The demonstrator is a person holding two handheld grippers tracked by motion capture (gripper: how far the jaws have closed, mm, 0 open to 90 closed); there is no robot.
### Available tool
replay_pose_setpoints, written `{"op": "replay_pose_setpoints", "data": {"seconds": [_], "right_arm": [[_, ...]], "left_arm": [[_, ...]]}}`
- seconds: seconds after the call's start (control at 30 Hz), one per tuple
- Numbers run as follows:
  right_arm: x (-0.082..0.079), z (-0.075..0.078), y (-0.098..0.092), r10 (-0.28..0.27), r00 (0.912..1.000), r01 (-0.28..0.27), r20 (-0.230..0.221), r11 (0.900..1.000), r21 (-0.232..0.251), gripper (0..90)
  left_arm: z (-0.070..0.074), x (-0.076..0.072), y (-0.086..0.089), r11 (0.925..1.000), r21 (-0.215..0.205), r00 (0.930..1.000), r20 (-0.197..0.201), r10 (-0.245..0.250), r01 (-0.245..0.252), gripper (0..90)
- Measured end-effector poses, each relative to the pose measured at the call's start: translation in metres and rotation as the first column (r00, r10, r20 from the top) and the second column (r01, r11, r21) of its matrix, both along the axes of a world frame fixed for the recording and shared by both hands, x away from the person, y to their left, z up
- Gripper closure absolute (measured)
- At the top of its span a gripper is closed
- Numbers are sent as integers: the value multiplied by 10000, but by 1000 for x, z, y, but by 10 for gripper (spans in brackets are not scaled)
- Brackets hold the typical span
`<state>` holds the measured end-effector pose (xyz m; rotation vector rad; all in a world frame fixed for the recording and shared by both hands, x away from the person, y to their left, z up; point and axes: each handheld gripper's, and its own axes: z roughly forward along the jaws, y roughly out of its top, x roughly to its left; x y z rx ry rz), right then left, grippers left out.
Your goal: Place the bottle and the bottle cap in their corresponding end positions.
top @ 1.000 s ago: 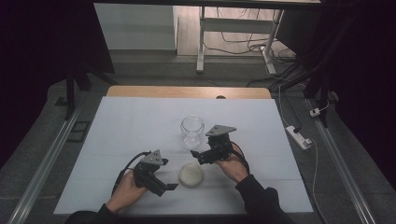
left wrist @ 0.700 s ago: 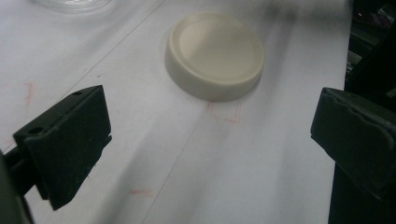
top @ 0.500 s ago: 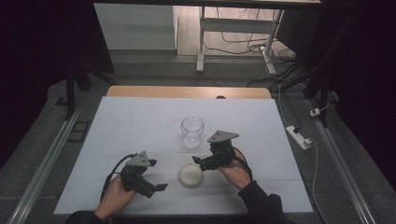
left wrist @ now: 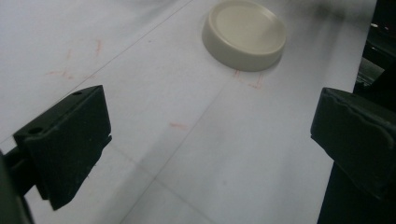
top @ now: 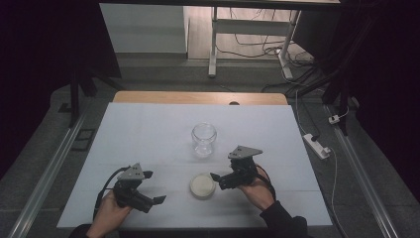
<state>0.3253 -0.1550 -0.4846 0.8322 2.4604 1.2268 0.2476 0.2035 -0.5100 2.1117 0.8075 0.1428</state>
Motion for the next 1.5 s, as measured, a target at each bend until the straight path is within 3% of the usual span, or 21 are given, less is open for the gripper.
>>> {"op": "replay_pose_setpoints", "data": {"seconds": [0.13, 0.43, 0.83, 1.1, 1.5], "right_arm": [[-8, -2, -8, -5, 10000, 5, -44, 10000, 15, 0], [-23, -2, -31, -583, 9983, 582, 89, 9983, 61, 0], [-40, -2, -65, -1517, 9883, 1517, 160, 9884, 37, 0], [-55, -5, -90, -2143, 9768, 2143, 4, 9768, -16, 0], [-83, -13, -125, -3022, 9527, 3014, -317, 9531, -269, 0]], "left_arm": [[-1, -5, 9, 9997, -3, 9997, -18, 249, -249, 0], [-2, -16, 24, 9969, -11, 9969, -41, 786, -786, 0], [-5, -28, 48, 9869, -88, 9869, -120, 1609, -1610, 0], [-7, -38, 62, 9788, -10, 9787, -151, 2046, -2046, 0], [-12, -52, 83, 9628, 47, 9621, -362, 2702, -2702, 0]]}}
